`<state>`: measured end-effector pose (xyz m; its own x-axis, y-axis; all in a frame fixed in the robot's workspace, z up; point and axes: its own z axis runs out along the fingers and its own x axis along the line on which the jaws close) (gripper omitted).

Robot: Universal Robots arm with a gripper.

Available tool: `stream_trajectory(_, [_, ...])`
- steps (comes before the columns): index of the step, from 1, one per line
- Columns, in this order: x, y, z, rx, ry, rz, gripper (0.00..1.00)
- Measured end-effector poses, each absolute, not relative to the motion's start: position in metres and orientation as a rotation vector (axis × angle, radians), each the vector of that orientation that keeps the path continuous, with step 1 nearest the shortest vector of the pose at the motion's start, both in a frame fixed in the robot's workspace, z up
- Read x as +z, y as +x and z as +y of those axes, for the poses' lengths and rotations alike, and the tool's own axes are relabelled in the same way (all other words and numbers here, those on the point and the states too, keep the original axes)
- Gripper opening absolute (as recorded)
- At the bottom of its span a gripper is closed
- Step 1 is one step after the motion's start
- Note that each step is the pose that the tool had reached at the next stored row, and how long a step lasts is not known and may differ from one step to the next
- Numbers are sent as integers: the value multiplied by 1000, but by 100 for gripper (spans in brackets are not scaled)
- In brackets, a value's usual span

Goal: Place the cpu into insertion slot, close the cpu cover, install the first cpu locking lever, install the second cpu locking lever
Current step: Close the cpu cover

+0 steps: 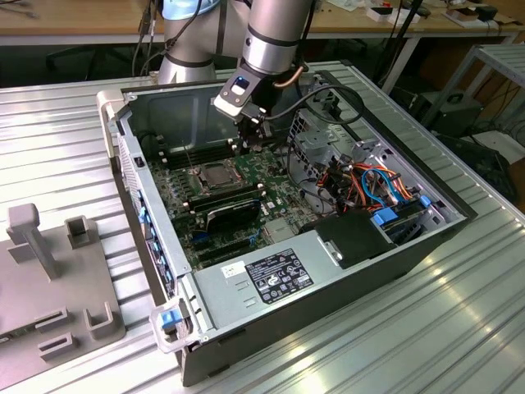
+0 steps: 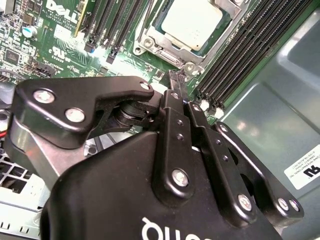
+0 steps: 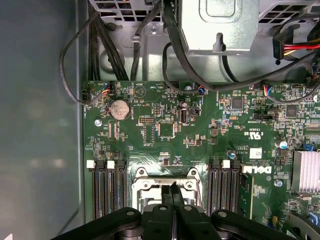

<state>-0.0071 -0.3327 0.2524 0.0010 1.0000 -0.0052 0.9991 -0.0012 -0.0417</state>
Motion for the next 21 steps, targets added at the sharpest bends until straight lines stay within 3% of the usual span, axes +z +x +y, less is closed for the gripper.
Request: stream_trajectory(21, [252, -14, -333, 52, -2204, -2202, 11])
